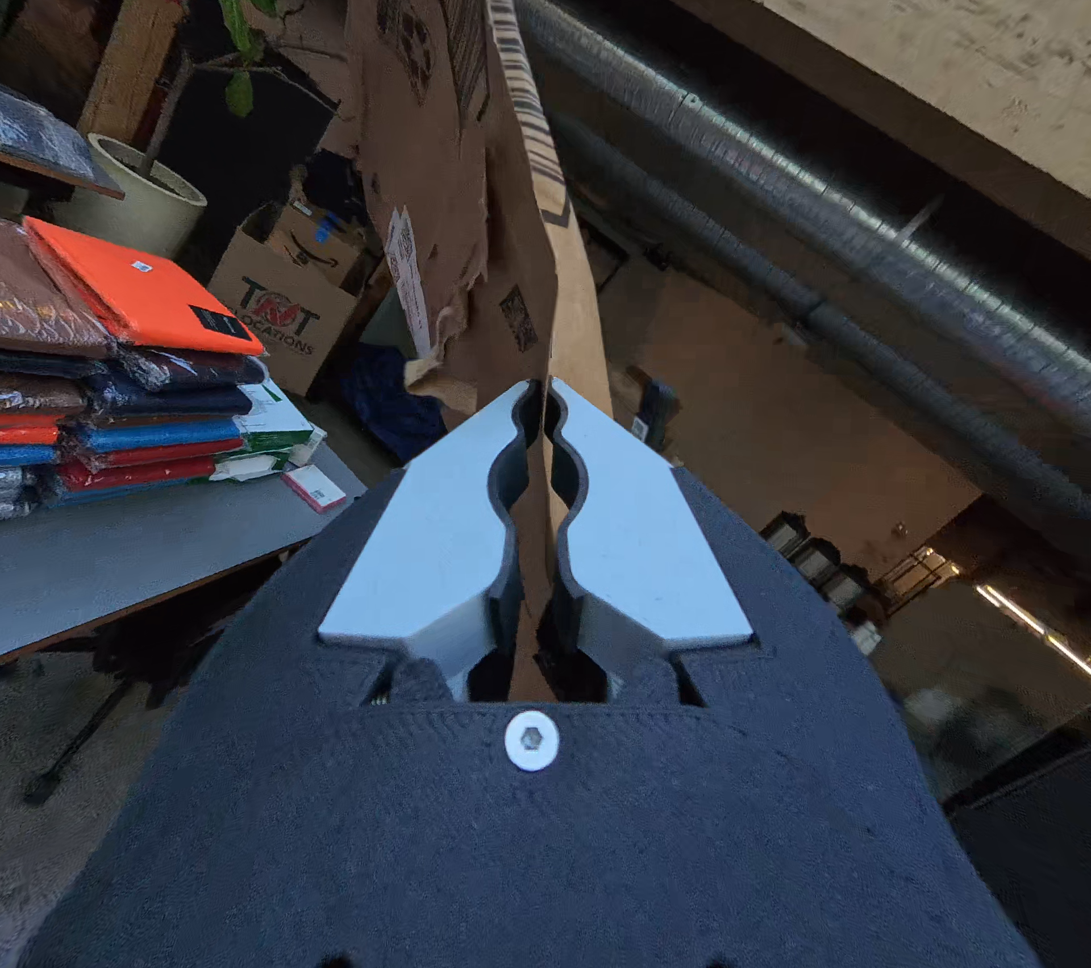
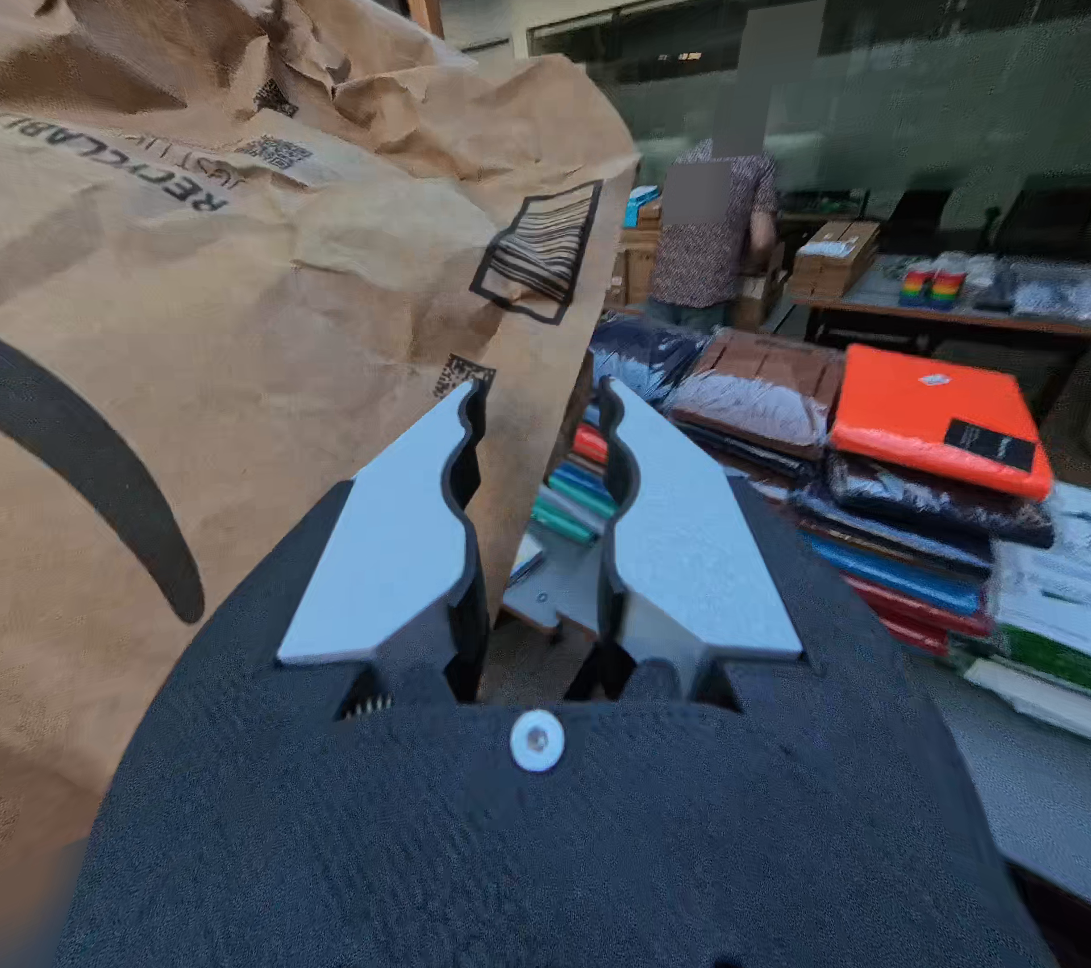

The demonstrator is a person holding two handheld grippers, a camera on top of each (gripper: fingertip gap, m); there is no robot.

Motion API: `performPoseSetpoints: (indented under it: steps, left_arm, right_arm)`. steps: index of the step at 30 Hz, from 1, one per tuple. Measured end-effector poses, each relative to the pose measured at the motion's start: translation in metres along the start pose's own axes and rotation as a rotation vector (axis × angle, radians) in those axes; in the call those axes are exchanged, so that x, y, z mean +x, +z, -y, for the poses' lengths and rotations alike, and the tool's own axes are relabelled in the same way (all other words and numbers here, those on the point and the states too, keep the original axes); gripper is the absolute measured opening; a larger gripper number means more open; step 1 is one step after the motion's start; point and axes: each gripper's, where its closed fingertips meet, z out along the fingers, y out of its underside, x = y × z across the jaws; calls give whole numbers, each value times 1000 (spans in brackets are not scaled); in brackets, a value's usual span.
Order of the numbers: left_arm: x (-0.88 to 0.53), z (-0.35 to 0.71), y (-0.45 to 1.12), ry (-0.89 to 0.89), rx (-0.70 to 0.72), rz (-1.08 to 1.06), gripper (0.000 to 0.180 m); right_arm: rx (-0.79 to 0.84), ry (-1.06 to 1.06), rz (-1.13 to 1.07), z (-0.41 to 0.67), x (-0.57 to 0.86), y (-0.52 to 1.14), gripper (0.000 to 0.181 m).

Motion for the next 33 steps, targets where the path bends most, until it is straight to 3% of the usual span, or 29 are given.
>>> performPoseSetpoints:
  steps: [3, 6, 8, 10, 14, 17, 19, 26, 29, 33]
  left_arm:
    - [-19, 21, -9, -23, 91, 30, 0]
    - [-28, 37, -20, -30, 129, 62, 0]
    - [-30, 47, -30, -39, 163, 75, 0]
    - [-32, 58, -43, -28, 215, 107, 0]
    - [-32, 75, -67, -32, 310, 151, 0]
    - [-31, 84, -83, -49, 366, 162, 0]
    - [-32, 88, -93, -51, 383, 174, 0]
    - [-49, 101, -119, -13, 375, 279, 0]
    - [-56, 93, -107, -7, 313, 223, 0]
    - [-76, 72, -72, 47, 193, 201, 0]
  right_arm:
    - [291, -368, -148, 17, -29, -52, 64]
    - [568, -710, -18, -20, -151, -115, 85]
    - [509, -894, 184, -92, -233, -113, 114]
    - [470, -1007, 261, -153, -279, -93, 119]
    - [627, -1137, -61, -162, -294, -49, 90]
    - [583, -1099, -123, -148, -293, -7, 82]
    - [629, -1134, -238, -124, -286, 1, 57]
    - [739, -1198, -219, -44, -291, -46, 0]
    - [717, -1140, -77, -30, -304, -75, 0]
    - [709, -1205, -120, -29, -298, -94, 0]
